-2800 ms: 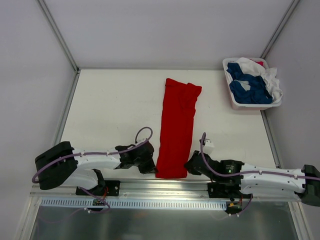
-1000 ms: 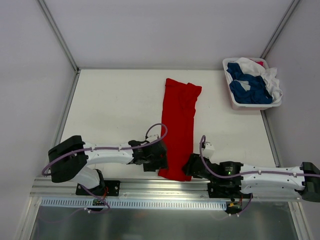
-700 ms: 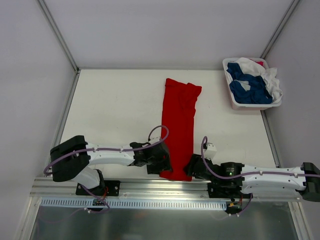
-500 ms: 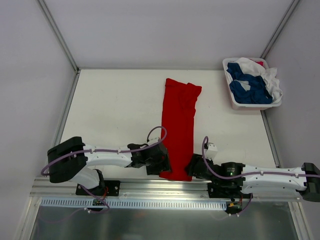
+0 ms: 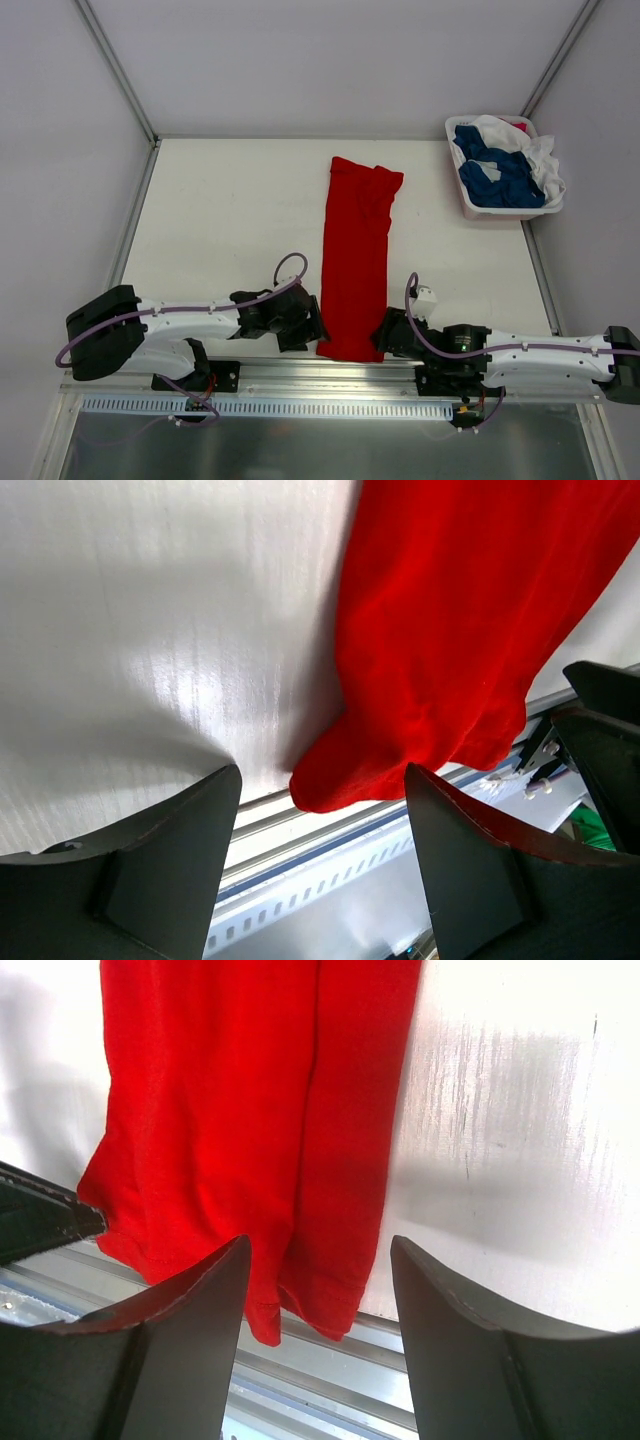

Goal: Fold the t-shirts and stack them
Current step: Grab the bottom of the folded rectangular tshirt with both arms

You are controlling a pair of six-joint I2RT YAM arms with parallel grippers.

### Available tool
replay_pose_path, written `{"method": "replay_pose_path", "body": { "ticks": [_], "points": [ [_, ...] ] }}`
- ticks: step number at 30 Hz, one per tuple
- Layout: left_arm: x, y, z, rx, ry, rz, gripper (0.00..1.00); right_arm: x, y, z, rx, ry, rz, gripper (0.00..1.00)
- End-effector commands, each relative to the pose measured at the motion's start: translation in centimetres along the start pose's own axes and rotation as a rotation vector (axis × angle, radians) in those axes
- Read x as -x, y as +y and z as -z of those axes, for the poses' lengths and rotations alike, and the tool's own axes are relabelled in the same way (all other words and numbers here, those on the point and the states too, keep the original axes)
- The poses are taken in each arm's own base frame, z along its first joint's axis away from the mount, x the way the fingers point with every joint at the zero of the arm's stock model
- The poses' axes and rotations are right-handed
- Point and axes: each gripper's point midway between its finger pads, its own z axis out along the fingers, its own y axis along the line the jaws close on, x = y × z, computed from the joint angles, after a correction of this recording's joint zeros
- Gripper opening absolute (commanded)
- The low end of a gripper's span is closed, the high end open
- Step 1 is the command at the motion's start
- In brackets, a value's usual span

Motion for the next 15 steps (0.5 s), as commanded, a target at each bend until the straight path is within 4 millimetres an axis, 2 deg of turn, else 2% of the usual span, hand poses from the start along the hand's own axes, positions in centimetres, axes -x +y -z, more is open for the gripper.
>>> {"method": "replay_pose_path", "body": {
  "ticks": [1,15],
  "points": [
    [0.2,9.1,-0.4,0.31,-0.016,-0.023,0.7,0.7,0.6,0.4,0.005,-0.021,-0.024,0.62],
    [2.2,9.6,-1.4,0.368,-0.034,-0.041,0.7,-0.2,0.1,-0.8,0.0,-0.015,-0.031,0.62]
  ]
}}
